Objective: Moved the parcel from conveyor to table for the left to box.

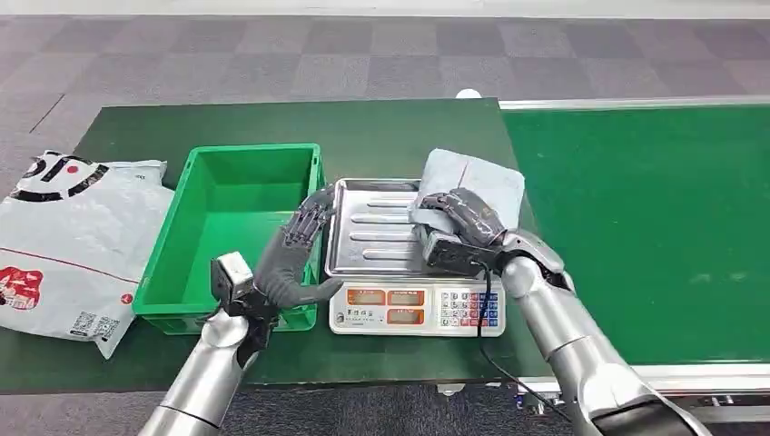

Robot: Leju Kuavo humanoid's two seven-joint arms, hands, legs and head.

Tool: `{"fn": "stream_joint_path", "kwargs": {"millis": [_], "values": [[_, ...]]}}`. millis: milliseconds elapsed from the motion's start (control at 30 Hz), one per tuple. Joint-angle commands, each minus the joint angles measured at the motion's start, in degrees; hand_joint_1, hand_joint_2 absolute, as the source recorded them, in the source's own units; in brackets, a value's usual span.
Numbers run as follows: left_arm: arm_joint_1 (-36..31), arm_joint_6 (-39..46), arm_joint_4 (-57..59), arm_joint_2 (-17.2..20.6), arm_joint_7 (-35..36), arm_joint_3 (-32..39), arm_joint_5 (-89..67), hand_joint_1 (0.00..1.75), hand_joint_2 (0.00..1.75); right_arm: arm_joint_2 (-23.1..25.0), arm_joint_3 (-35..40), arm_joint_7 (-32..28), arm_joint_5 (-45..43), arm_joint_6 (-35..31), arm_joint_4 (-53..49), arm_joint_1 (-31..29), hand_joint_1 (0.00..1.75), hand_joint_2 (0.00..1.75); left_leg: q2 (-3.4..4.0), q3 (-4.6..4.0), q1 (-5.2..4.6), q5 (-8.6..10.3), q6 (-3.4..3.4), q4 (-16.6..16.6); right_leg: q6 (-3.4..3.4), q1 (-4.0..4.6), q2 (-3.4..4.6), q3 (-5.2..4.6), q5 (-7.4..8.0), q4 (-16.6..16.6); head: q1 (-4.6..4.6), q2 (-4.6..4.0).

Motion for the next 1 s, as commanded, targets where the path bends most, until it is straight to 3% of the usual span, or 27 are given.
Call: {"fn": "stream_joint_path", "kwargs": {"millis": [33, 333, 400, 533, 600, 767, 800, 1000], "values": [[-0.84, 0.06, 1.7, 1.89, 0.24, -2.7, -0.12, 0.0, 1.75, -1.43, 3.89, -0.83, -1.04, 1.41, 4.24, -2.69, 1.75, 1.75, 0.04, 0.23, 0.04, -0.03, -0.03, -0.14, -0.07, 0.05, 0.04, 0.22, -0.01, -0.16, 0.0, 0.0], [-0.84, 0.06, 1.7, 1.89, 0.24, -2.7, -0.12, 0.0, 1.75, -1.43, 3.89, -0.83, -1.04, 1.41, 4.24, -2.69, 1.75, 1.75, 0.05, 0.19, 0.04, -0.01, -0.02, -0.13, -0.07, 0.05, 0.04, 0.2, 0.02, -0.16, 0.0, 0.0], [-0.89, -0.11, 1.89, 1.85, 0.24, -2.63, -0.13, 0.0, 1.75, -0.88, 4.09, -2.93, -5.19, 6.69, 3.25, -2.78, 1.75, 1.75, 0.07, 0.19, 0.06, -0.03, -0.03, -0.11, -0.08, 0.07, 0.06, 0.2, 0.01, -0.15, 0.0, 0.0], [-2.02, -0.2, 3.28, 1.53, 0.24, -2.3, 0.0, 0.0, 1.75, -0.16, 4.97, -0.97, -6.46, 8.7, 4.1, -4.16, 1.75, 1.75, 0.11, 0.09, 0.02, -0.05, -0.03, -0.03, -0.07, 0.03, 0.1, 0.06, -0.01, -0.03, 0.0, 0.0], [-2.16, -0.42, 3.6, 1.39, 0.24, -2.22, -0.13, 0.0, 1.75, -0.08, 5.24, -2.7, -9.47, 13.05, 5.34, -4.57, 1.75, 1.75, 0.08, 0.09, 0.02, -0.04, -0.02, -0.04, -0.06, 0.02, 0.08, 0.07, -0.01, -0.03, 0.0, 0.0], [-1.58, -0.17, 3.13, 1.62, 0.24, -1.9, -0.22, 0.0, 1.75, -0.5, 7.14, -2.45, -10.03, 13.58, 6.25, -5.23, 1.75, 1.75, 0.13, 0.16, 0.04, -0.04, -0.02, -0.09, -0.07, 0.04, 0.13, 0.13, 0.01, -0.1, 0.0, 0.0], [-1.26, -0.02, 2.94, 1.7, 0.24, -1.72, -0.15, 0.0, 1.75, -0.48, 7.13, -2.93, -12.34, 16.6, 5.78, -5.15, 1.75, 1.75, 0.17, 0.29, 0.08, -0.03, -0.02, -0.17, -0.11, 0.09, 0.16, 0.27, 0.04, -0.22, 0.0, 0.0], [-0.09, 0.62, 1.56, 1.9, 0.24, -1.54, -0.17, 0.0, 1.75, -1.52, 9.29, -2.71, -12.27, 16.01, 6.19, -5.78, 1.75, 1.75, 0.14, 0.22, 0.05, -0.05, -0.02, -0.13, -0.08, 0.05, 0.14, 0.21, 0.01, -0.15, 0.0, 0.0]]}}
